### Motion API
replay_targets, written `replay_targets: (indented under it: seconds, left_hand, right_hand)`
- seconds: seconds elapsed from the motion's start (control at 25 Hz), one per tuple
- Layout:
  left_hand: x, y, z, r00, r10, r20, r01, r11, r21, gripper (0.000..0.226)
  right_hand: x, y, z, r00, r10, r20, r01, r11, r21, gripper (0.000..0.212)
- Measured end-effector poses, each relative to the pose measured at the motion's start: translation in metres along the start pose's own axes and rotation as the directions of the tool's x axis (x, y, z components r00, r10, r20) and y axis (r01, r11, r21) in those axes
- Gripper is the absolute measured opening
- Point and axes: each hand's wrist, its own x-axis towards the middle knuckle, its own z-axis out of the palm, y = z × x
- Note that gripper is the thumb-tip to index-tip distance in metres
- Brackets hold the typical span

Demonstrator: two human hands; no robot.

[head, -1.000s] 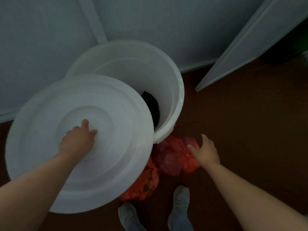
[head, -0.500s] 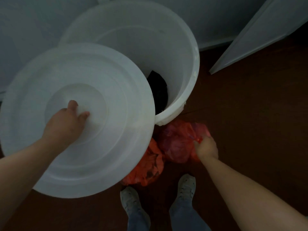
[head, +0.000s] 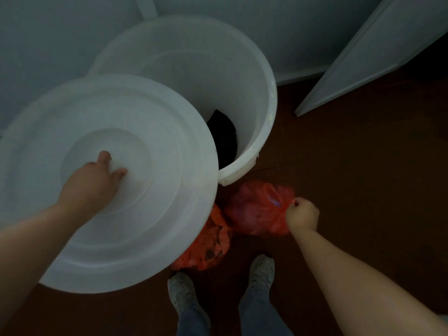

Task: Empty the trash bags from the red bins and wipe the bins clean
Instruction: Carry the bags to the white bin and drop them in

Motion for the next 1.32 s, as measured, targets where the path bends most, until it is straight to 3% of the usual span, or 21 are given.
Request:
replay_targets:
  seconds: [0.2, 0.36, 0.56, 0.76, 1.04, 1.32]
  left_hand:
    - [-0.022, 0.001, -0.058, 0.997, -0.042, 0.069, 0.041, 0.999, 0.020, 0.052]
    - [-0.033, 0.002, -0.115, 0.998, -0.052, 0.039, 0.052, 0.999, 0.006, 0.056]
    - [-0.051, 0.009, -0.193, 1.000, 0.004, 0.010, -0.004, 0.999, -0.042, 0.058]
    - [-0.070, 0.000, -0.233, 0.999, 0.012, 0.034, -0.008, 0.992, -0.126, 0.059]
    - [-0.085, -0.052, -0.257, 0.998, -0.053, 0.031, 0.059, 0.975, -0.215, 0.060]
    - [-0.083, -0.103, -0.235, 0.991, -0.133, 0.033, 0.137, 0.961, -0.240, 0.054]
  right_hand:
    - [-0.029, -0.040, -0.092, 0.988, 0.071, -0.134, -0.060, 0.995, 0.085, 0.025]
    - [-0.044, -0.084, -0.174, 0.952, 0.101, -0.288, -0.038, 0.976, 0.214, 0.026]
    - [-0.066, -0.175, -0.282, 0.891, 0.022, -0.453, 0.116, 0.955, 0.274, 0.026]
    - [-0.099, -0.274, -0.348, 0.806, -0.147, -0.573, 0.325, 0.919, 0.222, 0.027]
    - [-0.149, -0.389, -0.371, 0.723, -0.241, -0.647, 0.494, 0.835, 0.242, 0.029]
    - [-0.169, -0.418, -0.280, 0.844, -0.311, -0.437, 0.466, 0.827, 0.314, 0.025]
